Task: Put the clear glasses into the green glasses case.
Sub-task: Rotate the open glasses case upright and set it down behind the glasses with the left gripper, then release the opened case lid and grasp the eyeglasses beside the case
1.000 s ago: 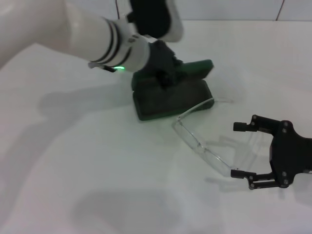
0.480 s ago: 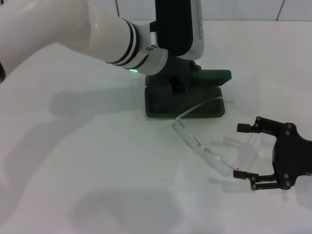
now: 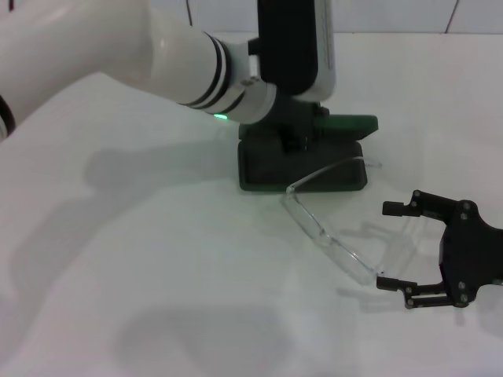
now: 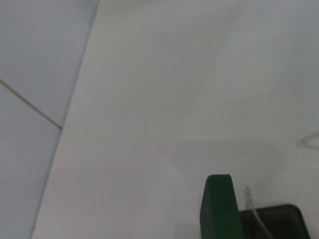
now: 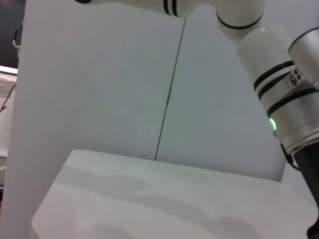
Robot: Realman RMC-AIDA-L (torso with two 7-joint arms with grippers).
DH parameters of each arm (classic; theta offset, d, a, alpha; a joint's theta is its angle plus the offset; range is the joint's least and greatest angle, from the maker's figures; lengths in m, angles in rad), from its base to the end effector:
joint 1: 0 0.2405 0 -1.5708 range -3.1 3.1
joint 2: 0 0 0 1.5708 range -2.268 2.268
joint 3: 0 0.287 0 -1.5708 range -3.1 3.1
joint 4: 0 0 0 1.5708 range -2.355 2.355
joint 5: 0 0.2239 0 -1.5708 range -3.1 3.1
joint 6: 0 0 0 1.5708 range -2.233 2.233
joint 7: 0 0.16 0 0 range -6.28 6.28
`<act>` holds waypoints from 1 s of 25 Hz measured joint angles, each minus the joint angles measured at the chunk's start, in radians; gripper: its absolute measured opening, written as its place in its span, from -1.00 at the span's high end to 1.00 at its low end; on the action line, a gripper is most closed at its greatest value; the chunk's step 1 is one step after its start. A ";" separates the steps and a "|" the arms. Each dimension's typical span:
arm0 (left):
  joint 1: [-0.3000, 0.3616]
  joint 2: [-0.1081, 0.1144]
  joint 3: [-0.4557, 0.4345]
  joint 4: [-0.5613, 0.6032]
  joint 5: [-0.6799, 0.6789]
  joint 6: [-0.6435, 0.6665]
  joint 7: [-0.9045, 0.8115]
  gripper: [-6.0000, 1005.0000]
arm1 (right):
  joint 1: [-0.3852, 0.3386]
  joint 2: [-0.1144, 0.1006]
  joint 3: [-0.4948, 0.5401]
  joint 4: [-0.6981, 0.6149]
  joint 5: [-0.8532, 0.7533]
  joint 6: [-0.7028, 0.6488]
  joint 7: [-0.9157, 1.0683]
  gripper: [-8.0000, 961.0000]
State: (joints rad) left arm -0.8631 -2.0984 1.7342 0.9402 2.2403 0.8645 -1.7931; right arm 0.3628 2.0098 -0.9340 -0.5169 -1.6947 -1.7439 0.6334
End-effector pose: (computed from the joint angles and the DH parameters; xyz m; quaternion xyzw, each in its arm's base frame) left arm -0.1082 0.4368 -0.1443 -0.9708 0.1466 0.0839 0.1705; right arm 0.3086 0.2855 -0.0288 -0.9392 -0.0767 0.2992 0.1498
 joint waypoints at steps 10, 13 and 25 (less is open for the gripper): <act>0.007 0.001 0.063 0.000 0.018 -0.094 0.006 0.57 | 0.000 0.000 0.000 0.010 0.000 0.000 0.000 -0.79; 0.011 0.001 0.104 0.001 0.020 -0.161 0.007 0.37 | -0.004 -0.002 0.000 0.011 0.000 0.000 0.000 -0.79; 0.144 0.008 0.036 0.172 -0.115 -0.094 0.022 -0.21 | -0.001 -0.006 0.001 0.010 0.007 0.000 0.004 -0.79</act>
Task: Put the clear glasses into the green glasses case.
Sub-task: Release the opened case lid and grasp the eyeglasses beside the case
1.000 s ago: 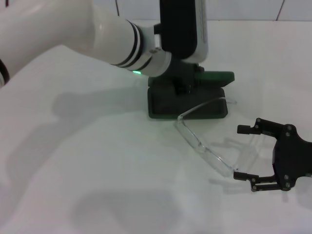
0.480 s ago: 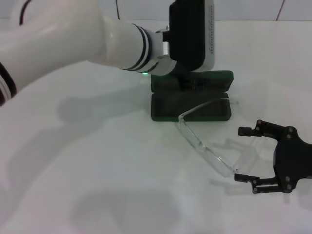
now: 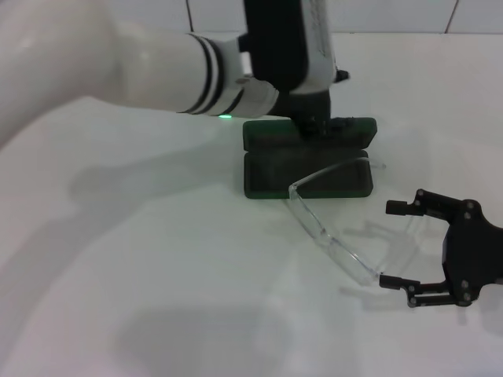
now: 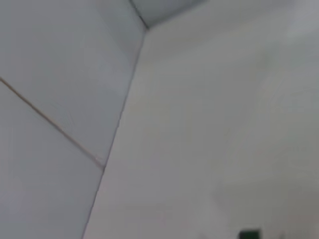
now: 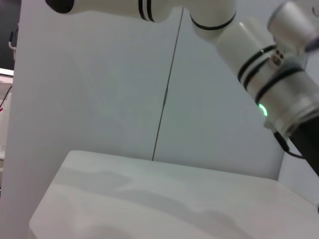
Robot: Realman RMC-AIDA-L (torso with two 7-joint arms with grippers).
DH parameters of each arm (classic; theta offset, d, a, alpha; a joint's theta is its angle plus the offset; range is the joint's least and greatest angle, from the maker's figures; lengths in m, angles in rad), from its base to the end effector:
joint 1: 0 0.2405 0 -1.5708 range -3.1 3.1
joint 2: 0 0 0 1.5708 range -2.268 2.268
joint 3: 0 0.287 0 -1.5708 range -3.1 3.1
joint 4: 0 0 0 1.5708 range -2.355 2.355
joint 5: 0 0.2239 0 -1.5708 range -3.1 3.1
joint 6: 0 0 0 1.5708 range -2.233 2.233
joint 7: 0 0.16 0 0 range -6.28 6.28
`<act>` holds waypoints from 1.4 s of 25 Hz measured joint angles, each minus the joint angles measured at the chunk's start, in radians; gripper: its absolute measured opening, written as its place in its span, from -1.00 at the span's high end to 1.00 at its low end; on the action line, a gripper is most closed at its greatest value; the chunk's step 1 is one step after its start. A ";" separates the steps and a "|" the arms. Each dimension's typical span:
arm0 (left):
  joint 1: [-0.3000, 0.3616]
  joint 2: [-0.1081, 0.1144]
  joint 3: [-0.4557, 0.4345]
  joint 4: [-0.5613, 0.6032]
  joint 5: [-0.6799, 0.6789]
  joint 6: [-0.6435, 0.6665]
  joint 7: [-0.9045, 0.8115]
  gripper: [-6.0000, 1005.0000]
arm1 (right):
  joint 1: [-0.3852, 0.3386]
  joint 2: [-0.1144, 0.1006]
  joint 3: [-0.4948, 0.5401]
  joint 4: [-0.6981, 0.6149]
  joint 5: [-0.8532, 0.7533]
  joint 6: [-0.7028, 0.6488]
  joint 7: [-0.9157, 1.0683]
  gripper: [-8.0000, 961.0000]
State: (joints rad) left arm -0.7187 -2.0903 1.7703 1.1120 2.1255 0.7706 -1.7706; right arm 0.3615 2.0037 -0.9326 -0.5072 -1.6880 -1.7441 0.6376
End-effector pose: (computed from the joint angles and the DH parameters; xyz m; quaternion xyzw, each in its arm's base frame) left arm -0.0978 0.4222 -0.1310 -0.9673 0.1348 -0.0026 0.2150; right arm 0.3107 0.2852 -0.0269 -0.9390 -0.0704 0.3004 0.1521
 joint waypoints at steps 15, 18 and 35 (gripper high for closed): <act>0.170 0.002 -0.544 -0.174 -0.639 0.584 0.375 -0.20 | 0.024 0.005 0.017 -0.138 -0.002 -0.011 0.260 -0.79; 0.210 0.002 -0.649 -0.290 -0.700 0.586 0.453 -0.20 | 0.010 0.008 0.000 -0.303 -0.006 -0.029 0.457 -0.79; 0.326 0.002 -0.732 -0.555 -0.825 0.596 0.830 -0.19 | 0.316 0.015 -0.436 -0.901 -0.602 0.089 1.887 -0.77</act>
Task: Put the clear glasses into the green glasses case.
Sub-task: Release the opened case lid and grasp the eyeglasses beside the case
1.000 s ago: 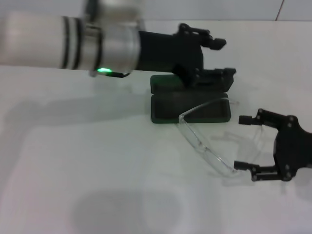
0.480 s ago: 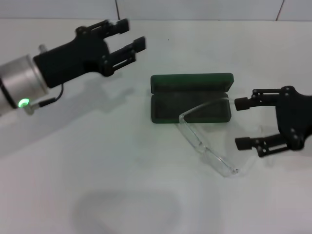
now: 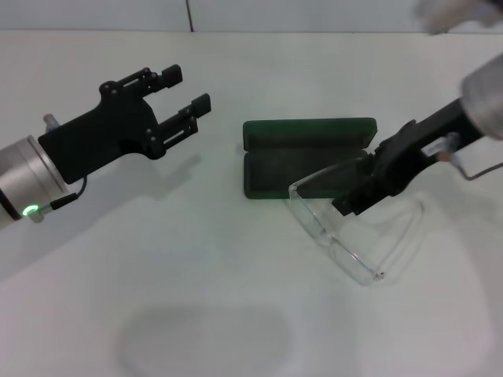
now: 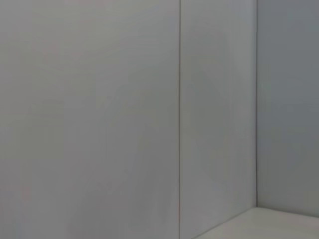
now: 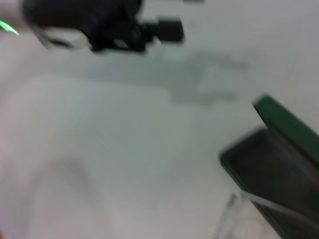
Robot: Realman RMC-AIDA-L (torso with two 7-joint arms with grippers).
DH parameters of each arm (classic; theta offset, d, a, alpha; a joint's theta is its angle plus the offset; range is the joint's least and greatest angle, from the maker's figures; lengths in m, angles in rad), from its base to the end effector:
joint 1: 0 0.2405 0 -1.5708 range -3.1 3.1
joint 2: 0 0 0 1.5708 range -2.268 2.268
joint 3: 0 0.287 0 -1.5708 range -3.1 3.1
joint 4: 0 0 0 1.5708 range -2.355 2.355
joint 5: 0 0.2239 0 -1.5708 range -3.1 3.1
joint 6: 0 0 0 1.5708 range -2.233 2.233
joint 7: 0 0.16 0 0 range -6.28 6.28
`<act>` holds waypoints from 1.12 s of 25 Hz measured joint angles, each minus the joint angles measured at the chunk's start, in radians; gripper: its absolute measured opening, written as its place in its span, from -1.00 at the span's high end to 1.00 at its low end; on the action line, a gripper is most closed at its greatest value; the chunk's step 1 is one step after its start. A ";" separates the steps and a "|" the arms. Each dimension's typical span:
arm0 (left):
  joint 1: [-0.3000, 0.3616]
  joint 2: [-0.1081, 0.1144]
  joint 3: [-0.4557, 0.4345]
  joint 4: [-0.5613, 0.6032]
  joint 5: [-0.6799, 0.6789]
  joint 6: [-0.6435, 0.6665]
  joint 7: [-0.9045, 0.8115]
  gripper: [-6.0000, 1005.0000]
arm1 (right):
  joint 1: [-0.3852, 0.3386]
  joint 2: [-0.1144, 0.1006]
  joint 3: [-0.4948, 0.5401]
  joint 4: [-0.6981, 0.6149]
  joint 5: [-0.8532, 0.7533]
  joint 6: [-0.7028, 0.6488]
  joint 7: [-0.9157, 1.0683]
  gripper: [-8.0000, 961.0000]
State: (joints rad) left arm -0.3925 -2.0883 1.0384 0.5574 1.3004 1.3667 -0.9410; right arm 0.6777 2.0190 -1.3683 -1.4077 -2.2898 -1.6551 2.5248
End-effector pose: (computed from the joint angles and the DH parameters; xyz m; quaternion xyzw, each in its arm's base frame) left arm -0.2819 0.3592 -0.0357 -0.8801 -0.1203 -0.3575 0.2884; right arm 0.1393 0.3827 -0.0149 -0.9573 0.2627 -0.0840 0.0863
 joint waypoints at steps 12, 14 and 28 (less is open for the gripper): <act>0.000 0.004 0.001 -0.003 0.016 0.001 0.008 -0.19 | 0.130 0.009 -0.256 0.060 -0.143 0.028 0.250 -0.74; 0.000 0.004 0.001 -0.003 0.017 0.001 0.008 -0.19 | 0.127 0.009 -0.273 0.075 -0.151 0.045 0.262 -0.74; -0.022 0.005 -0.005 -0.004 0.055 -0.010 0.007 -0.19 | 0.118 0.009 -0.398 0.121 -0.154 0.163 0.301 -0.71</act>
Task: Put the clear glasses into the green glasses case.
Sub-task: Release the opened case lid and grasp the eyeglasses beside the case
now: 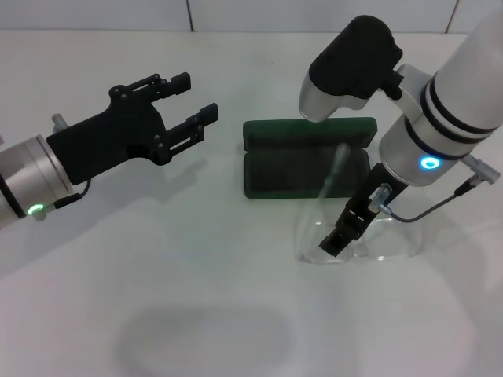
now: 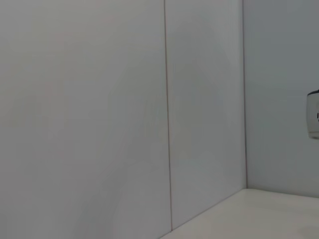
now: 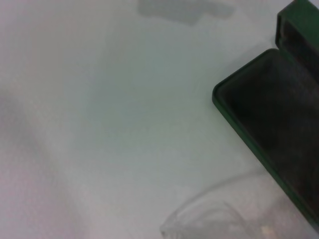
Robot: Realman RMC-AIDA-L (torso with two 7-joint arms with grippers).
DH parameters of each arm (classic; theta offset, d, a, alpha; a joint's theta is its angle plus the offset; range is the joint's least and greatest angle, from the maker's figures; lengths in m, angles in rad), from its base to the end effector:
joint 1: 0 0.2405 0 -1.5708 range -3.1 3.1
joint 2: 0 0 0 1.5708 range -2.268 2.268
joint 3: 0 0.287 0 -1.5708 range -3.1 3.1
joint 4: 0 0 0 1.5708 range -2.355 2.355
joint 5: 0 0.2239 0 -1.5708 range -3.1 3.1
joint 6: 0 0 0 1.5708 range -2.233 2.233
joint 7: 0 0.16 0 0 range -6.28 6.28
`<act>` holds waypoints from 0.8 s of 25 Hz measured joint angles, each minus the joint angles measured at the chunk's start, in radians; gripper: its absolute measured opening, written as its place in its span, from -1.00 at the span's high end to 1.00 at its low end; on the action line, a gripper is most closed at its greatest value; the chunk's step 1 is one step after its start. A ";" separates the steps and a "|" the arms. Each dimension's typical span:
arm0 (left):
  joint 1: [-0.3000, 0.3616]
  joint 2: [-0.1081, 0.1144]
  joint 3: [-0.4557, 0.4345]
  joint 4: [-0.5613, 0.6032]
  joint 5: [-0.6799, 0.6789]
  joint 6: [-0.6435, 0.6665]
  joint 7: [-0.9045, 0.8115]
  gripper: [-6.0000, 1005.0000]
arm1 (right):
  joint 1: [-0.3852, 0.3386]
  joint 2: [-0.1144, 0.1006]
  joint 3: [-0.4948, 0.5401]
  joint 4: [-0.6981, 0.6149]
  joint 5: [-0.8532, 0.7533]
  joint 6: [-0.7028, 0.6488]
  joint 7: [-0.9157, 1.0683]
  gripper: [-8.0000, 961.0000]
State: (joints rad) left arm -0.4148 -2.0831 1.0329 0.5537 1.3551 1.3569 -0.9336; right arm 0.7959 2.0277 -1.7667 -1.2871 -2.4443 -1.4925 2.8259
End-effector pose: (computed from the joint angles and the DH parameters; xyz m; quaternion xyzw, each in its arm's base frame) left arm -0.2804 0.3629 -0.0401 -0.8937 -0.1063 -0.3364 0.2774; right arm 0.1320 0.3765 -0.0909 -0.9317 0.2613 -0.2207 0.1223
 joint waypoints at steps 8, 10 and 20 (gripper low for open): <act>-0.001 0.000 -0.001 0.000 0.000 0.000 0.000 -0.19 | -0.012 -0.002 0.006 -0.039 -0.008 -0.007 -0.005 -0.67; -0.001 0.000 -0.001 0.000 0.000 0.000 0.000 -0.19 | -0.011 -0.003 0.006 -0.044 -0.009 -0.010 -0.005 -0.66; 0.002 0.003 -0.001 0.000 -0.001 -0.011 0.001 -0.19 | -0.031 -0.007 0.031 -0.104 -0.013 -0.008 -0.031 -0.66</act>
State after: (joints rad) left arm -0.4131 -2.0796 1.0322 0.5538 1.3545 1.3458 -0.9326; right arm 0.7652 2.0212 -1.7359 -1.3912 -2.4574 -1.5008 2.7949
